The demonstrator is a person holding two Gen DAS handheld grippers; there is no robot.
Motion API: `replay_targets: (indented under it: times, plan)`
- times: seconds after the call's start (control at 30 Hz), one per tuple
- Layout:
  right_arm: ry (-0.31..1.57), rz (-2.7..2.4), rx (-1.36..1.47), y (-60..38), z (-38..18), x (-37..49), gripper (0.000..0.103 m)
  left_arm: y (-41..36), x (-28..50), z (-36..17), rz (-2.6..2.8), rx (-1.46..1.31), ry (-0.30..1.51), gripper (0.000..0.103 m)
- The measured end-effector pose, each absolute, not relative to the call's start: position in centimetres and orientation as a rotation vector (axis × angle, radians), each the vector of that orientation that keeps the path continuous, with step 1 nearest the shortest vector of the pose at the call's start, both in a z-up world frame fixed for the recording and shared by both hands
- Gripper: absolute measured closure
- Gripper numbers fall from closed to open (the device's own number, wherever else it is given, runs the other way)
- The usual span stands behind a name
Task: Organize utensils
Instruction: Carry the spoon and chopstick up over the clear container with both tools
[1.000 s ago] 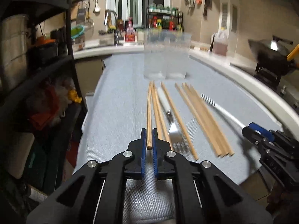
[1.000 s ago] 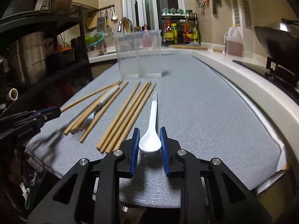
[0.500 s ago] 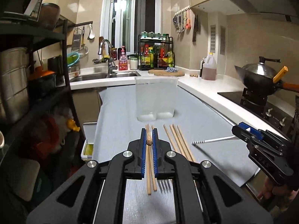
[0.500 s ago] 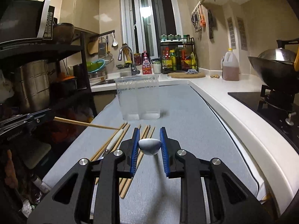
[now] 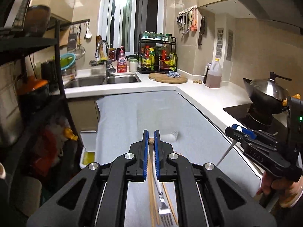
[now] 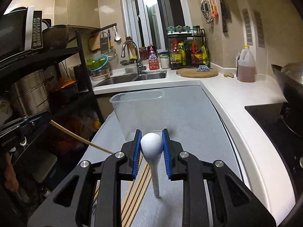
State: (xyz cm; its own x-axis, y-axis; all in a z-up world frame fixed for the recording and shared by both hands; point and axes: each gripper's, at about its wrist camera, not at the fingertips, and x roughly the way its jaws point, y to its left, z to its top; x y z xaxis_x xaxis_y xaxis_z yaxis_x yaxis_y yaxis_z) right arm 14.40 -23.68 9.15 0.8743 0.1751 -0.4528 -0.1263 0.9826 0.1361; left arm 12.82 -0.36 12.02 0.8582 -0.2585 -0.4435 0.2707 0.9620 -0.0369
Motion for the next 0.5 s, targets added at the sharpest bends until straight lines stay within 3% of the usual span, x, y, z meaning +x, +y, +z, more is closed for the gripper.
replay_targets:
  times: [0.5]
  plan:
    - [0.47,0.203,0.059,-23.9,16.6,19.6,0.081,-0.5,17.6,18.3,-0.302,0.054,0.466,0.097]
